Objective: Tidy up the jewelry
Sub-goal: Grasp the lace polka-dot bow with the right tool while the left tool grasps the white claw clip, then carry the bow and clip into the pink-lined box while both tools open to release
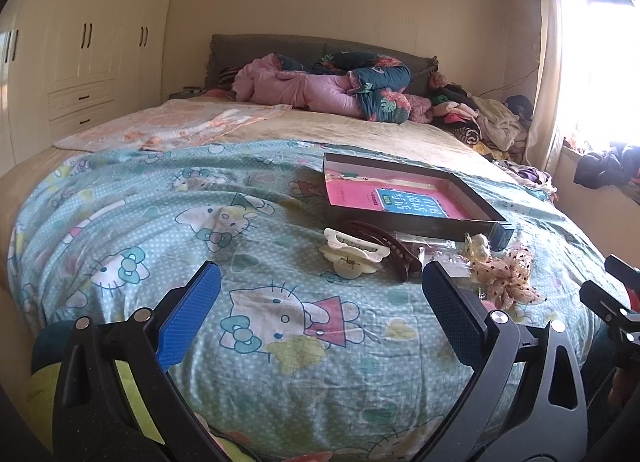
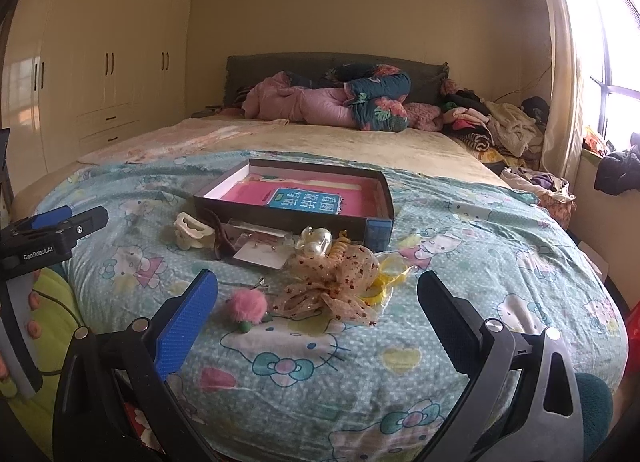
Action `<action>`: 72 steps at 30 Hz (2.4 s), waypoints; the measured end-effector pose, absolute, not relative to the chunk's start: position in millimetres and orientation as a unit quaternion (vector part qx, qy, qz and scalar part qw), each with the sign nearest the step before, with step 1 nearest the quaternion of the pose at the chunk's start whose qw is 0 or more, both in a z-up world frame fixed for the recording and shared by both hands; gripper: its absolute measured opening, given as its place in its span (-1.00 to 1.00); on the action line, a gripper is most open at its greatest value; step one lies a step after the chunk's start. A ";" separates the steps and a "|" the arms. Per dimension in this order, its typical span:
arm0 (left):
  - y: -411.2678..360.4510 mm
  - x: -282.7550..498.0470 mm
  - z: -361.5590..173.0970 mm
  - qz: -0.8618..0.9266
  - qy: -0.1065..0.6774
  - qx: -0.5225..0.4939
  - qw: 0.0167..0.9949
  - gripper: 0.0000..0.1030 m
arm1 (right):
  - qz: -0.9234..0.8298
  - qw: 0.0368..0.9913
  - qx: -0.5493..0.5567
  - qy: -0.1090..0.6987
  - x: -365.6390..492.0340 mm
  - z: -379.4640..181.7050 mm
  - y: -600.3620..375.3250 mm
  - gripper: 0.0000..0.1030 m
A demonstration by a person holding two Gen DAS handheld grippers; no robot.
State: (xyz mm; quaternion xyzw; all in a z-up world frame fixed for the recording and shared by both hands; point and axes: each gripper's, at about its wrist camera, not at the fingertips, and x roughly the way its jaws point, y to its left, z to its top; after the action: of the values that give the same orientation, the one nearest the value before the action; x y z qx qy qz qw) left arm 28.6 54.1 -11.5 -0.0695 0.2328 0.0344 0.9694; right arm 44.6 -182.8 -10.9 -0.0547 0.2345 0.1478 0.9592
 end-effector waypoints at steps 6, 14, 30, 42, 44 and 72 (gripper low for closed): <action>59.4 53.2 -17.8 0.034 0.267 -0.080 0.960 0.79 | 0.158 0.950 -0.069 0.260 65.8 -21.1 -169.1 0.88; 55.6 85.8 -19.4 0.030 0.287 -0.053 0.956 0.79 | 0.162 0.944 -0.071 0.278 88.5 -25.7 -163.0 0.88; 40.8 148.4 -40.5 0.004 0.331 -0.031 0.943 0.79 | 0.123 0.937 -0.075 0.319 141.4 -40.0 -168.5 0.88; 41.3 176.3 -66.4 -0.034 0.360 -0.004 0.932 0.79 | 0.121 0.920 -0.080 0.364 173.8 -65.1 -166.3 0.30; 39.6 179.2 -68.1 -0.039 0.361 -0.006 0.932 0.79 | 0.123 0.918 -0.079 0.369 174.6 -67.8 -167.2 0.09; 40.2 155.2 -32.5 -0.076 0.337 -0.036 0.938 0.23 | 0.155 0.934 -0.033 0.321 149.1 -35.4 -195.1 -0.81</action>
State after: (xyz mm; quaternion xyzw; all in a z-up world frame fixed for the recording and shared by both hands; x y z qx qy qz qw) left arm 155.2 40.2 -32.5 -0.0358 0.3372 -0.0762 0.9377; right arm 149.1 -195.1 -35.4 -0.0329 0.3214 0.1549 0.9336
